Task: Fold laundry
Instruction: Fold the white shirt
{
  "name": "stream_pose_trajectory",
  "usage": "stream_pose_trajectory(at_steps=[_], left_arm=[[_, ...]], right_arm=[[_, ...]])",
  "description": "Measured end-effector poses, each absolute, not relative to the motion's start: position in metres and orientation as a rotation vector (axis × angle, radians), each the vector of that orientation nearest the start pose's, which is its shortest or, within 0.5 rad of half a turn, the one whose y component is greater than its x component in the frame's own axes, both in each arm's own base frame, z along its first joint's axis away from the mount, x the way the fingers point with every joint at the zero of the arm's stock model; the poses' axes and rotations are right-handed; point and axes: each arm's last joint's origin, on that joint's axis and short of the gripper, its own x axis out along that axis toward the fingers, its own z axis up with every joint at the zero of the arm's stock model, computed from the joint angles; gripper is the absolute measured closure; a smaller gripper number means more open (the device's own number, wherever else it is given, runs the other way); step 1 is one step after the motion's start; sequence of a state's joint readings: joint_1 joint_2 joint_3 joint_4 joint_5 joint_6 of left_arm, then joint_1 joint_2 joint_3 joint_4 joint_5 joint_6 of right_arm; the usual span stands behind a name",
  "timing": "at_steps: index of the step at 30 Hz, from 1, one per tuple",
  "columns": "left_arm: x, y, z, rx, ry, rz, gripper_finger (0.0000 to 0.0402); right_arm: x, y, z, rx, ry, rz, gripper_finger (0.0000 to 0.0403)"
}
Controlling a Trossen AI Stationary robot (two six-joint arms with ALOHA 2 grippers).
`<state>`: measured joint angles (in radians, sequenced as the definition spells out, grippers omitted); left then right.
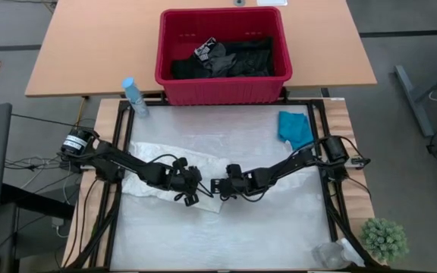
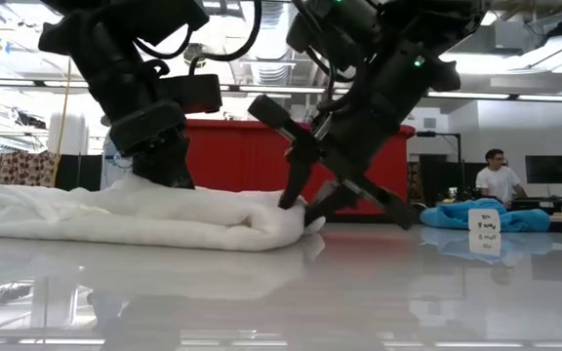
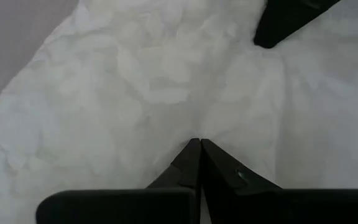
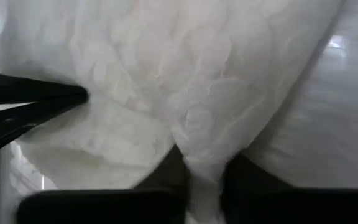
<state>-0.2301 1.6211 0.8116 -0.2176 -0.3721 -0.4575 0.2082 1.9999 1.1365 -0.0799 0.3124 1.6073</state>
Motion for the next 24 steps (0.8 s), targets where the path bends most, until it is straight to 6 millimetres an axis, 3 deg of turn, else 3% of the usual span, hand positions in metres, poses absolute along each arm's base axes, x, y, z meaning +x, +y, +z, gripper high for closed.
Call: stream_pose_trajectory(at_steps=[5, 9, 13, 16, 24], left_arm=[[0.290, -0.053, 0.157, -0.129, 0.928, 0.310, 0.0401], [0.289, -0.048, 0.196, -0.120, 0.883, 0.248, 0.0401], [0.277, -0.039, 0.235, -0.057, 0.842, 0.295, 0.0401], [0.265, -0.031, 0.253, -0.075, 0.795, 0.298, 0.0401], [0.246, -0.026, 0.264, -0.088, 0.829, 0.297, 0.0401]], right_arm=[[0.385, 0.067, 0.119, 1.235, 0.619, -0.762, 0.0357], [0.383, 0.067, 0.119, 1.242, 0.632, -0.782, 0.0357], [0.378, 0.072, 0.122, 1.233, 0.657, -0.807, 0.0357], [0.372, 0.076, 0.125, 1.233, 0.682, -0.840, 0.0357], [0.337, 0.089, 0.154, 1.186, 0.812, -0.948, 0.0357]])
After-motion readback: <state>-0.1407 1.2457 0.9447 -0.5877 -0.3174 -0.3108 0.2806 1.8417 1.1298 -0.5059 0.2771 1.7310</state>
